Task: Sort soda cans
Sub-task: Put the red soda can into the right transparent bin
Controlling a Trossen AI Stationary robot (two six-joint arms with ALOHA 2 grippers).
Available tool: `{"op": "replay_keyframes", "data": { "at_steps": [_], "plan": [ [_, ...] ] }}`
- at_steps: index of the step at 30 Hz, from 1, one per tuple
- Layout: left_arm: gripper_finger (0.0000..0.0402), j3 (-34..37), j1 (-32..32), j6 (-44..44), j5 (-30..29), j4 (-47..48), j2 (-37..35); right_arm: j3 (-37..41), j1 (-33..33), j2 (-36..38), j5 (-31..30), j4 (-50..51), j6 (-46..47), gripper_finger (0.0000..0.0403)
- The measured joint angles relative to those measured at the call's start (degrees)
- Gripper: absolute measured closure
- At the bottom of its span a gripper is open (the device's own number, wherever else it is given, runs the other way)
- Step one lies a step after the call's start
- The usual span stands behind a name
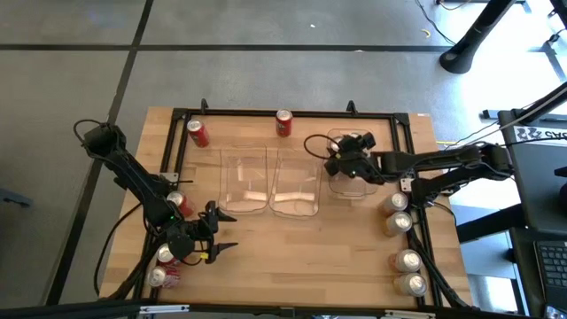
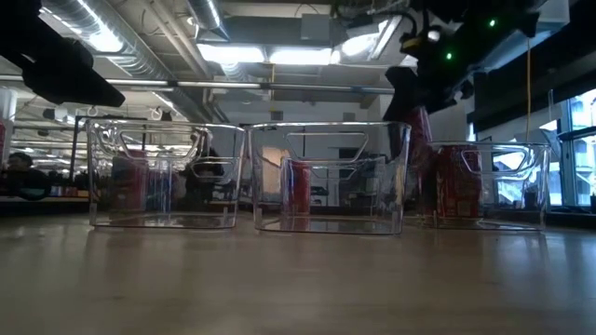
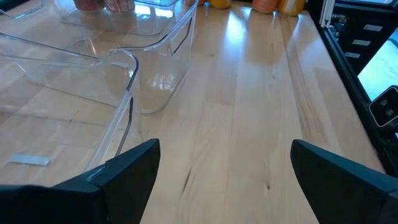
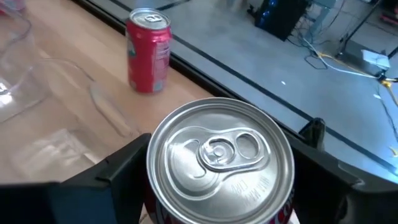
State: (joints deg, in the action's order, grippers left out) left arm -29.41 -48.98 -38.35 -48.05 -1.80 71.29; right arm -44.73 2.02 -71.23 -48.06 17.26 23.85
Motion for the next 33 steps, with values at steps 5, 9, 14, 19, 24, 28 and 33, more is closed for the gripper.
{"op": "replay_keyframes", "data": {
  "at_steps": [5,9,14,19,24,28,33],
  "plan": [
    [0.0053,0.0,-0.01,0.86,0.0,-0.04,0.0,2.59,1.18,-0.08,0.39,-5.9,-2.1,0.0107],
    [0.0053,0.0,-0.01,0.86,0.0,-0.07,0.0,4.17,1.51,-0.1,-0.33,-8.59,-3.28,0.0107],
    [0.0053,0.0,-0.01,1.56,-0.02,-0.24,0.0,6.57,1.92,-0.12,-0.3,-11.58,-3.22,0.0107],
    [0.0053,0.0,-0.01,1.56,-0.02,-0.22,0.0,8.48,3.15,-0.12,-0.91,-13.48,-3.2,0.0107],
    [0.0053,0.0,-0.01,1.69,-0.11,-0.24,0.0,10.07,4.89,-0.5,0.37,-14.91,-3.0,0.0107],
    [0.0053,0.0,0.0,1.8,-0.13,-0.33,0.0,10.34,5.66,-2.64,1.49,-15.07,-3.1,0.0107],
    [0.0053,0.0,-0.01,1.97,-0.16,-0.35,0.0,10.34,5.66,-5.84,1.61,-17.66,-3.78,0.0107]
  ]
}}
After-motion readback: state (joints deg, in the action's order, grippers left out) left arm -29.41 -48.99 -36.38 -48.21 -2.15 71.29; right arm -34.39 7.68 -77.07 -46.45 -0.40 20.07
